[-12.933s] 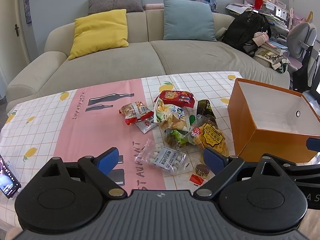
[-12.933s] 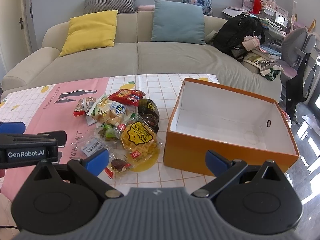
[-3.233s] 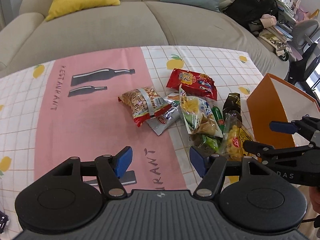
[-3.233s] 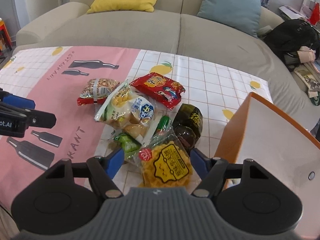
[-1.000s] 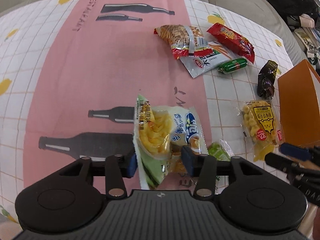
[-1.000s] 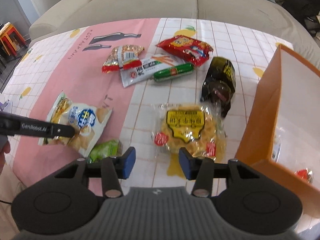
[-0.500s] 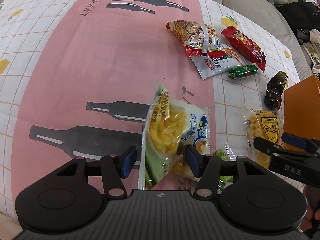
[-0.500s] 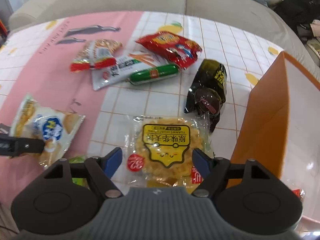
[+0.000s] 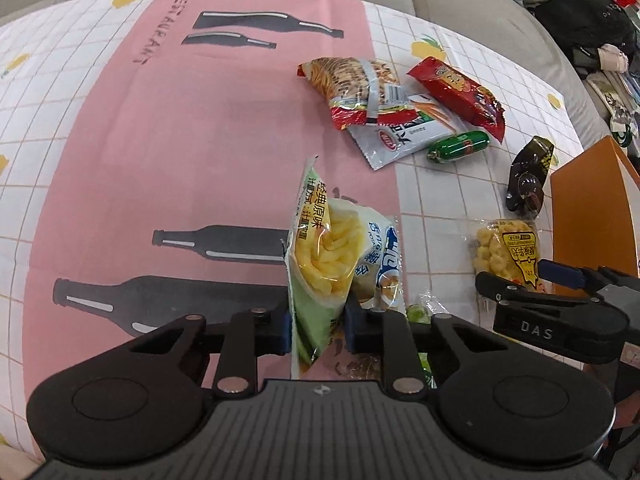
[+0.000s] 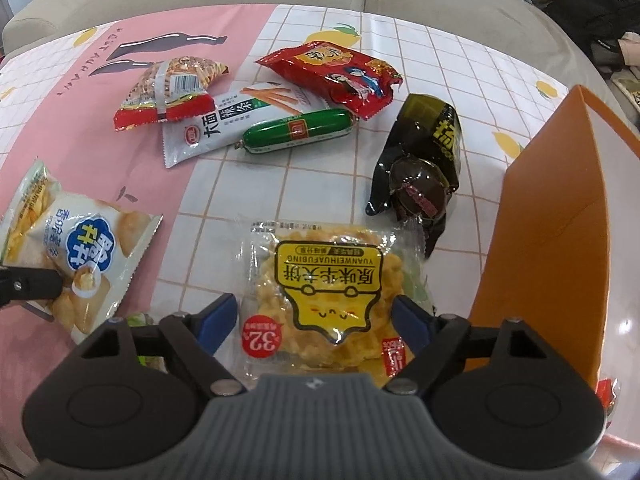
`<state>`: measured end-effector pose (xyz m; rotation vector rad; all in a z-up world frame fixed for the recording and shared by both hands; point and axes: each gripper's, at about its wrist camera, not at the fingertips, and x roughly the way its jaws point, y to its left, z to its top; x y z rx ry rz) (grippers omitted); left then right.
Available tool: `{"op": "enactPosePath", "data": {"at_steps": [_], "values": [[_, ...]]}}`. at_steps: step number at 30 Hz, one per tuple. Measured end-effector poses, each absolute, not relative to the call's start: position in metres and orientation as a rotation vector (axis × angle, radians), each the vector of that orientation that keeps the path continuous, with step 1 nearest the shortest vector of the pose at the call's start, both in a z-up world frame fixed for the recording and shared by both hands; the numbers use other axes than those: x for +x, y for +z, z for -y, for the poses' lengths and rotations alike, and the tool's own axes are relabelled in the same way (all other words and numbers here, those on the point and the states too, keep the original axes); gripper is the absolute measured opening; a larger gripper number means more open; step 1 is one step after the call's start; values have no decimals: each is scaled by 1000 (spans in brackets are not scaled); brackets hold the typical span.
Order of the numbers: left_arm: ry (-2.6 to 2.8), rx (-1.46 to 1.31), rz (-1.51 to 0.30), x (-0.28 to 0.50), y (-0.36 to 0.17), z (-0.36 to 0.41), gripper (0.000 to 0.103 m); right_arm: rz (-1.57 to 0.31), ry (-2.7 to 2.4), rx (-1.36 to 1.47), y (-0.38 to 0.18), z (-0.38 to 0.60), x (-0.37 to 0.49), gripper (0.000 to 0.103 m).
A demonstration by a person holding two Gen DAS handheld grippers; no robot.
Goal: Organize snacks
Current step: 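Grasp the yellow-labelled bread bag with the right tool while the left tool holds the chip bag, then carry the chip bag with the left tool while the right tool carries the bread bag over the box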
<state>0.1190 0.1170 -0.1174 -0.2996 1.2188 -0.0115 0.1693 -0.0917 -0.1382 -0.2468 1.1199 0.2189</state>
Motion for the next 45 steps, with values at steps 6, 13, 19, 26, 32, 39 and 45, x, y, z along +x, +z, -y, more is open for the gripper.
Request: {"op": "enactPosePath", "data": {"at_steps": [6, 13, 19, 26, 32, 39, 45], "values": [[-9, -297, -1184, 115, -105, -115, 24, -1109, 213, -233, -128, 95, 166, 55], [-13, -295, -1145, 110, -88, -111, 24, -1099, 228, -198, -111, 96, 156, 38], [-25, -286, -1110, 102, -69, -106, 23, -1063, 278, -143, -85, 99, 141, 34], [-54, -262, -1050, 95, -38, -92, 23, -1009, 353, -55, -42, 110, 125, 32], [-88, -232, -989, 94, -6, -74, 23, -952, 390, 5, -3, 130, 111, 31], [-162, -201, -922, 100, 32, -42, 23, -872, 386, 42, 42, 169, 99, 30], [-274, -158, -896, 117, 51, 6, 23, -851, 322, 63, 65, 216, 104, 29]]}}
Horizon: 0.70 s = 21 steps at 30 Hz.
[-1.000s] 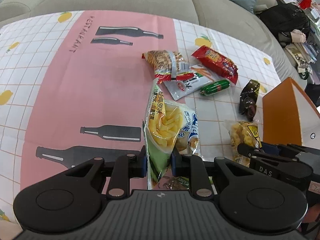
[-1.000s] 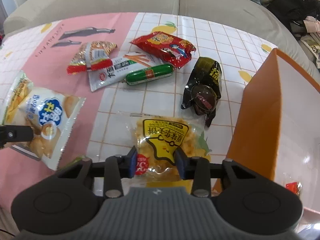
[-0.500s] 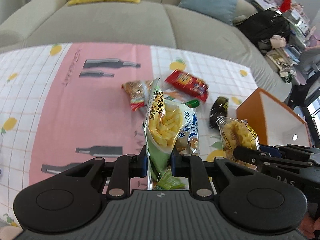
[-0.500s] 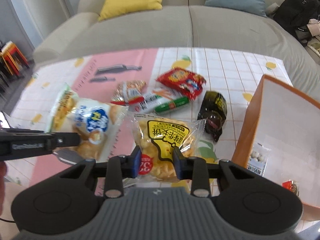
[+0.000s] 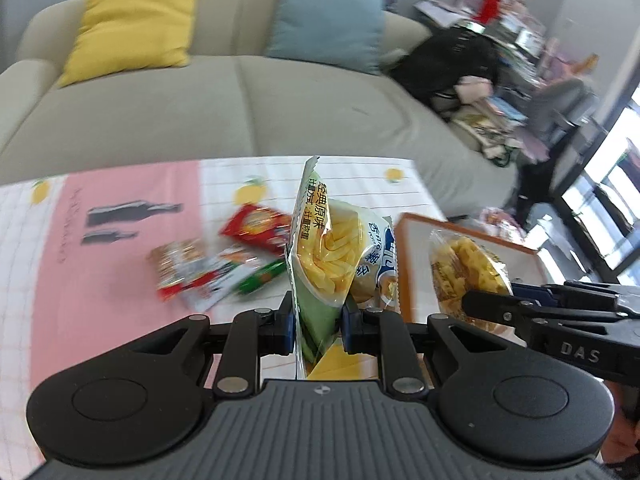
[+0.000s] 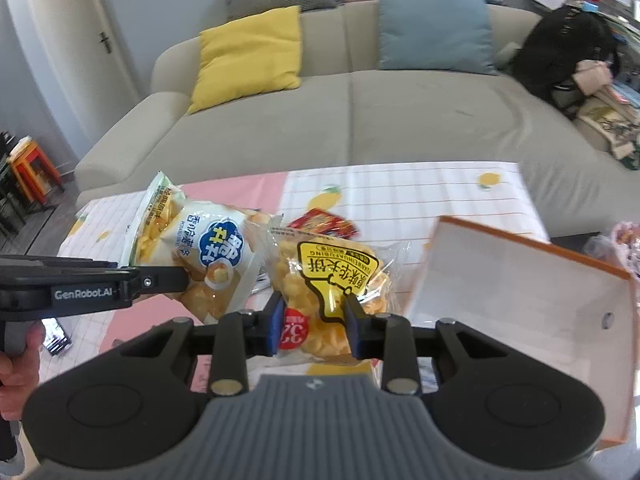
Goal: Organize snacks
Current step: 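Carry the chip bag with the left tool while the right tool carries the bread bag over the box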
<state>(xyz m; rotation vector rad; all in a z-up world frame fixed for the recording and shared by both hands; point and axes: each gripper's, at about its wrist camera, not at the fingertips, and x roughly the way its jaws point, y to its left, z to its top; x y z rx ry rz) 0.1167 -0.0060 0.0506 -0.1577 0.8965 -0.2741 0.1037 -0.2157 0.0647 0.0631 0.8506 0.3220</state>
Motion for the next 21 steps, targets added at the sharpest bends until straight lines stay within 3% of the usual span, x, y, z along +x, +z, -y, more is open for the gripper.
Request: {"op": "enactPosePath", "data": {"at_steps": [10, 21], "values": [[-461, -57, -925, 160, 47, 107, 23, -901, 146, 140, 51, 308, 121, 29], [-509, 179, -1063, 184, -14, 180, 23, -1050, 19, 159, -20, 358, 146, 28]]}}
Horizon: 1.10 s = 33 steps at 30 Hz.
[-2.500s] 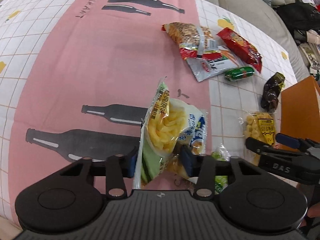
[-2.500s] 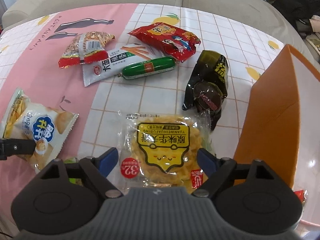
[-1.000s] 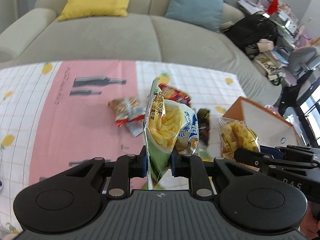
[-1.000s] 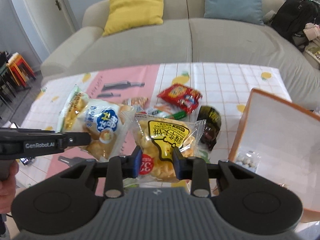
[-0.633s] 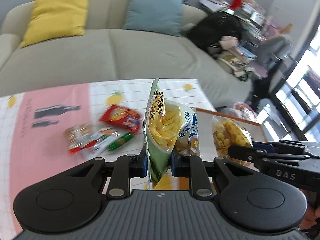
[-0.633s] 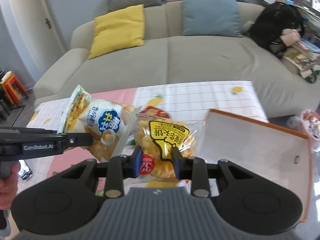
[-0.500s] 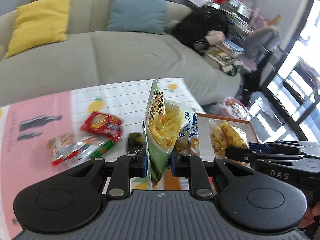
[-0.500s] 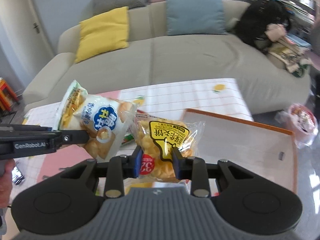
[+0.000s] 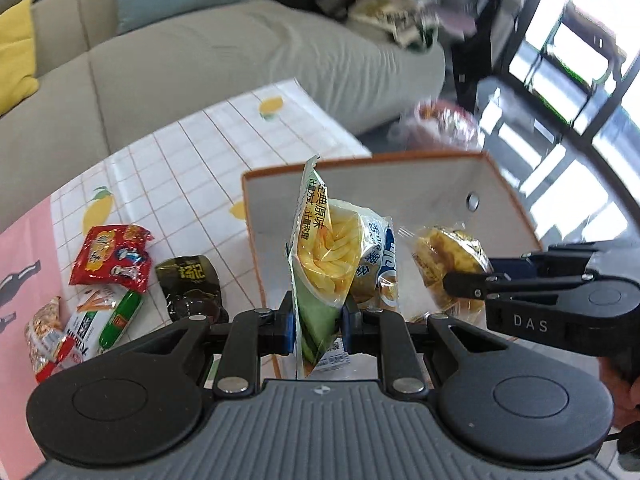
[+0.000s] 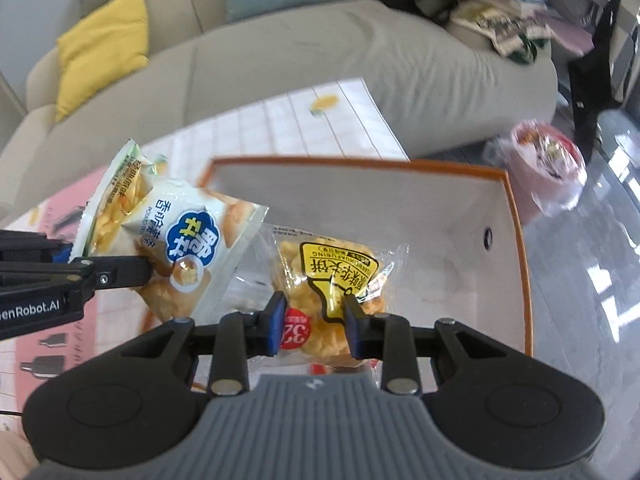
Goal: Organize snacks
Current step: 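Carry the chip bag with the left tool while the right tool carries the bread bag over the box, then open the left tool to drop the chip bag into the box while the right tool releases the bread bag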
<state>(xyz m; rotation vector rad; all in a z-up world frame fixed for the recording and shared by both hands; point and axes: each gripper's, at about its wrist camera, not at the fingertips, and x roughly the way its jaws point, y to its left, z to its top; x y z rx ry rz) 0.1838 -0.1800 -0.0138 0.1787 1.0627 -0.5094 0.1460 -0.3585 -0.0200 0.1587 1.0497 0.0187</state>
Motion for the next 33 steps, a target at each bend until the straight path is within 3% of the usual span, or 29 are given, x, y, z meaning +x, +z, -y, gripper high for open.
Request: {"op": "enactPosePath", "data": {"at_steps": [11, 21, 28, 33], "values": [[-505, 428, -1119, 201, -53, 218, 23, -1154, 9, 145, -68, 359, 181, 28], [-488, 559, -1150, 205, -73, 229, 25, -1189, 36, 94, -78, 353, 188, 29], [-475, 580, -1143, 203, -71, 230, 31, -1200, 42, 129, -83, 354, 192, 34], [-476, 577, -1126, 201, -63, 228, 42, -1209, 35, 177, -83, 358, 190, 37]]}}
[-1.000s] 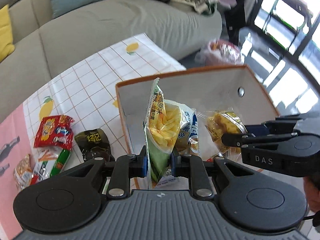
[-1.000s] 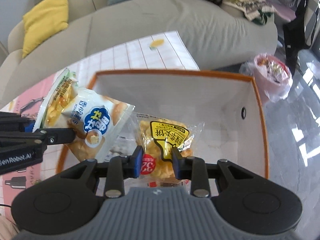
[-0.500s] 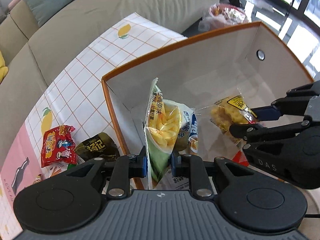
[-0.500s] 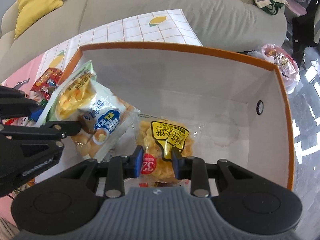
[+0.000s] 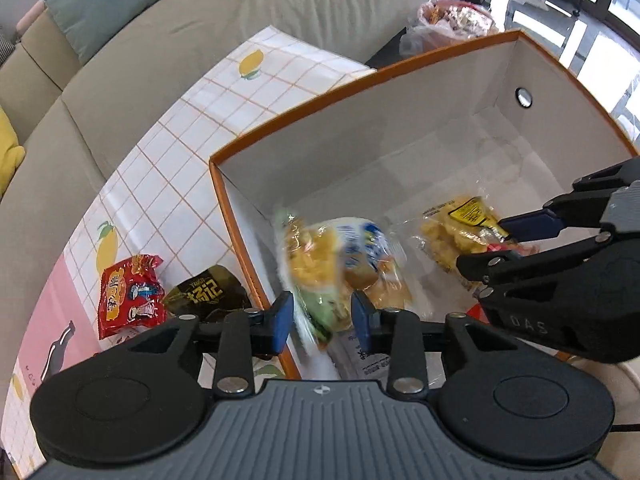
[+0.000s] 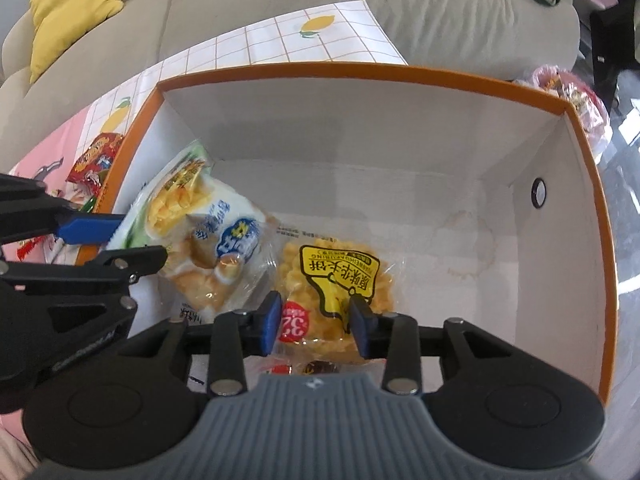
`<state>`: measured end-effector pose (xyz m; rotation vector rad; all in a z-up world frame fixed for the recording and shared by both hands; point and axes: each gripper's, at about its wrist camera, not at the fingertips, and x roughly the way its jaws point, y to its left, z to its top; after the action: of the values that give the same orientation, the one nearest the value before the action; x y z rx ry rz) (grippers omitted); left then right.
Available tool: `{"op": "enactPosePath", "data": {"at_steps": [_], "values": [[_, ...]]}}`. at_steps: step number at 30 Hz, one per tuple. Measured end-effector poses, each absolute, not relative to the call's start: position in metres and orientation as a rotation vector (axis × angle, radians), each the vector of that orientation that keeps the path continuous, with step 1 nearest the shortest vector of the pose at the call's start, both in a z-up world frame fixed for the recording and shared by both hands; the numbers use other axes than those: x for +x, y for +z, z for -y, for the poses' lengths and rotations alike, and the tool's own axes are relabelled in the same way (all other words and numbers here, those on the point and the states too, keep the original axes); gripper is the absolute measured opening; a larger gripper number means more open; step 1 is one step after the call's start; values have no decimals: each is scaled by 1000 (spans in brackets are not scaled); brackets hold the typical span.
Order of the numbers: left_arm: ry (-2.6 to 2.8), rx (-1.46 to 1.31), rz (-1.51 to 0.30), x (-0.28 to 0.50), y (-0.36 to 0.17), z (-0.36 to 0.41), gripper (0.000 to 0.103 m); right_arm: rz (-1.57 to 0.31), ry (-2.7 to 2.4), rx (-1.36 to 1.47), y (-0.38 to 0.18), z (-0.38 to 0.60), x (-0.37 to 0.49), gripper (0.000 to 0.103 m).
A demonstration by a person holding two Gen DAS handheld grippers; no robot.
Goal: Organize snacks
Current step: 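Open the left tool to drop the chip bag into the box while the right tool releases the bread bag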
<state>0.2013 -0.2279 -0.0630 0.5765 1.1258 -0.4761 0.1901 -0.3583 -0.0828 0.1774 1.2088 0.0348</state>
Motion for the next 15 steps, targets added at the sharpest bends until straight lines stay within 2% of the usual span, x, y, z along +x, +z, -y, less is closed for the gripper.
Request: {"op": "enactPosePath", "data": {"at_steps": [1, 3, 6, 8, 10, 11, 12, 15], "values": [[-481, 565, -1131, 201, -61, 227, 45, -1209, 35, 182, -82, 359, 190, 38], [-489, 547, -1131, 200, -56, 225, 49, -1205, 33, 187, -79, 358, 190, 49], [-494, 544, -1108, 195, -48, 224, 53, -1197, 28, 180, -74, 357, 189, 57], [-493, 547, -1089, 190, -41, 223, 63, -1191, 12, 169, -70, 357, 187, 62], [-491, 545, -1059, 186, -33, 220, 68, -1182, 1, 169, -65, 356, 185, 63], [-491, 541, -1048, 184, -30, 218, 68, -1179, -7, 173, -63, 356, 183, 65], [-492, 533, -1042, 182, -26, 215, 68, -1173, -14, 176, -60, 356, 180, 72], [-497, 488, -1020, 176, -11, 206, 69, -1139, -25, 166, -50, 354, 171, 75]]}}
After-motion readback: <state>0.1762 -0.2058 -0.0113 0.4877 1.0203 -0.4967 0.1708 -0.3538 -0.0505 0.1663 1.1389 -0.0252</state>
